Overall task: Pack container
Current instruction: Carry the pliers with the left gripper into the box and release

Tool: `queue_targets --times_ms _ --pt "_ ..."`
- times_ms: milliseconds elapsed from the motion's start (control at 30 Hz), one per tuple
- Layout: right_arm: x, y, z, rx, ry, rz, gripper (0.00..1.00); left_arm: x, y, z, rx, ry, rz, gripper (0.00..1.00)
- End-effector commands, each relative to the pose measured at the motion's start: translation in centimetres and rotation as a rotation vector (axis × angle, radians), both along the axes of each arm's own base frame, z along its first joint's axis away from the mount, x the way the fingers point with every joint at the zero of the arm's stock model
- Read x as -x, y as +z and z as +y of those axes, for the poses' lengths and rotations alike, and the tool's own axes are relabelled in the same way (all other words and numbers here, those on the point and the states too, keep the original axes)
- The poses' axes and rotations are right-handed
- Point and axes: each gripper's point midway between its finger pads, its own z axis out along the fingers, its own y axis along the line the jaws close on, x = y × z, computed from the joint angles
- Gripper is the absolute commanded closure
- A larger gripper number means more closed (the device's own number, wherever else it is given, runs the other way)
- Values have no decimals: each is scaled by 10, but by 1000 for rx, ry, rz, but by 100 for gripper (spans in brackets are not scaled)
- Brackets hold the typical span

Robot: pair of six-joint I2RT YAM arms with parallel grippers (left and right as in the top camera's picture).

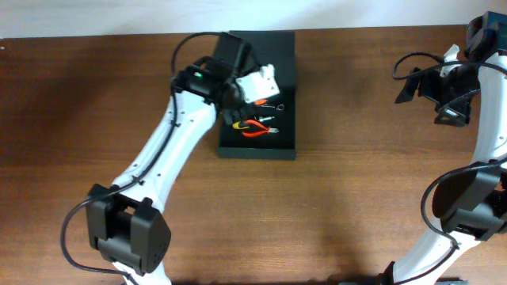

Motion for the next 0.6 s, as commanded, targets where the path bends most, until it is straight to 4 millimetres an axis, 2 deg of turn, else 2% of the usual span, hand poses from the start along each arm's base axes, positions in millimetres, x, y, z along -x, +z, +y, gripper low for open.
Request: queue_targets --times_ms 0,233,567 --pt "2 0 2 -10 -5 4 1 -1 3 -13 -19 -89 -29 98" --pt "2 0 2 -11 -5 6 1 9 -47 -20 -110 -200 70 98" --pt "2 0 2 -11 -5 7 1 37 -94 -29 -187 -302 219 98"
